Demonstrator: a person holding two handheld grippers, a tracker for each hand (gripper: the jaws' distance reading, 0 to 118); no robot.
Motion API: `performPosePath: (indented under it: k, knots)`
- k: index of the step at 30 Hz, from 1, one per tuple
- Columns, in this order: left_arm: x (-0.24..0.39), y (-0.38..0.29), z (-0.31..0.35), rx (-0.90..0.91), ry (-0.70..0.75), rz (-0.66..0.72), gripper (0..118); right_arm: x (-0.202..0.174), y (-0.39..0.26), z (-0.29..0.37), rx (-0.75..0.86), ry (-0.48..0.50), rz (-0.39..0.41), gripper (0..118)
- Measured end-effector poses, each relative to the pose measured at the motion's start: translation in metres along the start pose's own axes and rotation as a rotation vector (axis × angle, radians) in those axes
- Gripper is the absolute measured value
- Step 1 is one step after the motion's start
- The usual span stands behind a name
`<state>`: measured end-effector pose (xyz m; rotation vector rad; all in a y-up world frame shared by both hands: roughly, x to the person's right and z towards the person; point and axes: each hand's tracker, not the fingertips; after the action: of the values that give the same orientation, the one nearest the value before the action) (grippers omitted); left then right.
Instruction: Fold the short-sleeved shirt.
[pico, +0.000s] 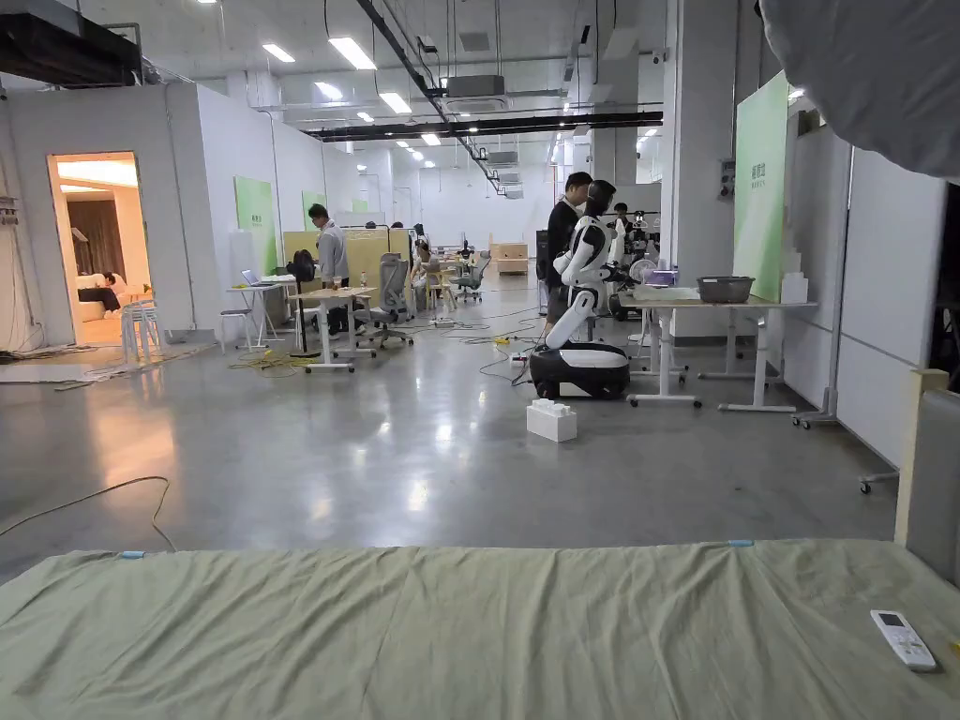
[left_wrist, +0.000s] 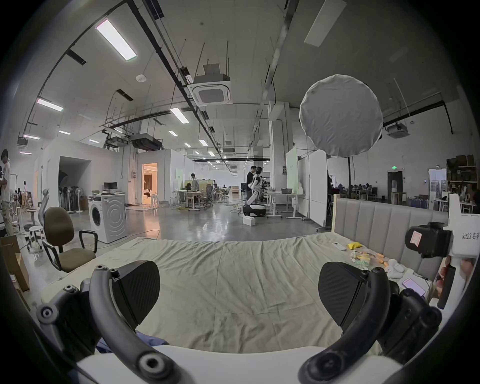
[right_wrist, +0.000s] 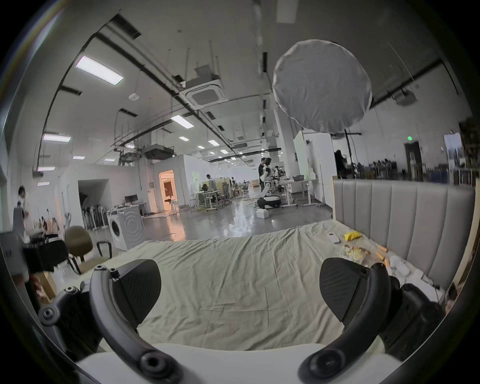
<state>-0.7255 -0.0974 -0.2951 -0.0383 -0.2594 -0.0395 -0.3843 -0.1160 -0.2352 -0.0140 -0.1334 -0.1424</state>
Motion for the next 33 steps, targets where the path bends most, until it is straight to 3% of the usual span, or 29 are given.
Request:
performPosePath:
  k: [4, 10, 17, 23, 26, 33]
  knots:
    - [0.001, 0.0, 0.002, 0.01, 0.015, -0.013, 118, -0.002, 0.005, -0.001, -0.042, -0.059, -0.003, 118]
    - [-0.002, 0.002, 0.002, 0.021, 0.009, 0.015, 118, -0.011, 0.009, -0.008, -0.119, -0.274, 0.045, 118]
    - [-0.003, 0.003, 0.002, 0.01, 0.014, 0.002, 118, -0.015, 0.01, -0.009, -0.202, -0.264, -0.008, 118]
    - [-0.002, 0.002, 0.001, 0.006, 0.008, 0.002, 118, -0.019, 0.015, -0.007, -0.197, -0.179, -0.053, 118]
    - [-0.001, 0.002, 0.001, 0.005, 0.001, 0.0, 118, -0.021, 0.018, -0.005, -0.192, -0.186, -0.09, 118]
    - [-0.001, 0.003, 0.002, 0.007, -0.003, 0.002, 118, -0.022, 0.015, -0.007, -0.197, -0.208, -0.055, 118]
